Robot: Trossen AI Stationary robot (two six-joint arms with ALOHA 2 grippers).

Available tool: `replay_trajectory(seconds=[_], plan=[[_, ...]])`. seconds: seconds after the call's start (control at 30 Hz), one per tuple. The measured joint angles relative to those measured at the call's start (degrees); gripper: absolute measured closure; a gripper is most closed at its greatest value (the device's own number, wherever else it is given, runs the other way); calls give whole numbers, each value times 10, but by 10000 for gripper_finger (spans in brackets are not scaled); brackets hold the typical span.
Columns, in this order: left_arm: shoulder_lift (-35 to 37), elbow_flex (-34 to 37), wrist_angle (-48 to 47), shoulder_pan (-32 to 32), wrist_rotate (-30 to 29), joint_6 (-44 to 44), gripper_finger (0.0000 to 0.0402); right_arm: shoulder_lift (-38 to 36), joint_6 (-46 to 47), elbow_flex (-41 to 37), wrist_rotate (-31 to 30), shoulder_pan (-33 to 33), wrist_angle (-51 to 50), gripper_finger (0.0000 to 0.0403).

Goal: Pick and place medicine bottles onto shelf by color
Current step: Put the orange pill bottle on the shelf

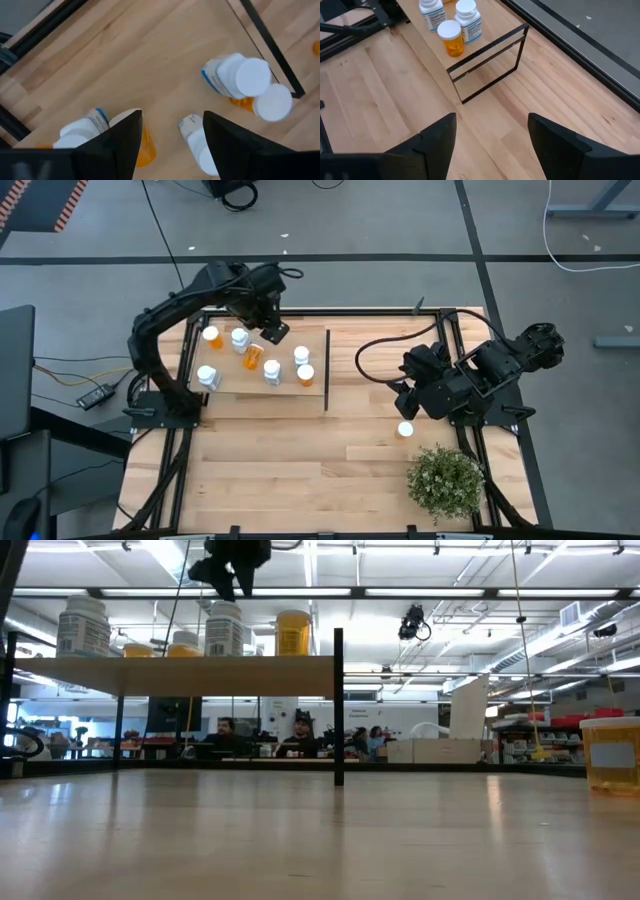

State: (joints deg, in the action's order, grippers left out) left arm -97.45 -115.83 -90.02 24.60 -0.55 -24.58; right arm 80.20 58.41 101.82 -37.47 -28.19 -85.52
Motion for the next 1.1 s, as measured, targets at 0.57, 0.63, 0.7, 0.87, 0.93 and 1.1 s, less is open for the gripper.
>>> replay_trajectory(seconds=[0.57, 0.63, 0.7, 0.87, 0.93, 1.1], plan=[[-15, 0, 0, 46, 16, 51, 175, 0, 1, 0, 0, 16, 0, 150], [-14, 0, 0, 46, 15, 70, 175, 0, 1, 0, -3, 16, 0, 150], [-13, 0, 0, 43, 12, 84, 175, 0, 1, 0, -4, 16, 0, 150], [11, 4, 2, 36, -12, 98, 184, 0, 10, 0, -6, 16, 0, 150], [36, 28, 0, 34, -16, 90, 189, 0, 10, 0, -6, 16, -1, 150], [135, 138, 7, 25, -20, 43, 197, 0, 10, 0, -19, 18, -1, 150]])
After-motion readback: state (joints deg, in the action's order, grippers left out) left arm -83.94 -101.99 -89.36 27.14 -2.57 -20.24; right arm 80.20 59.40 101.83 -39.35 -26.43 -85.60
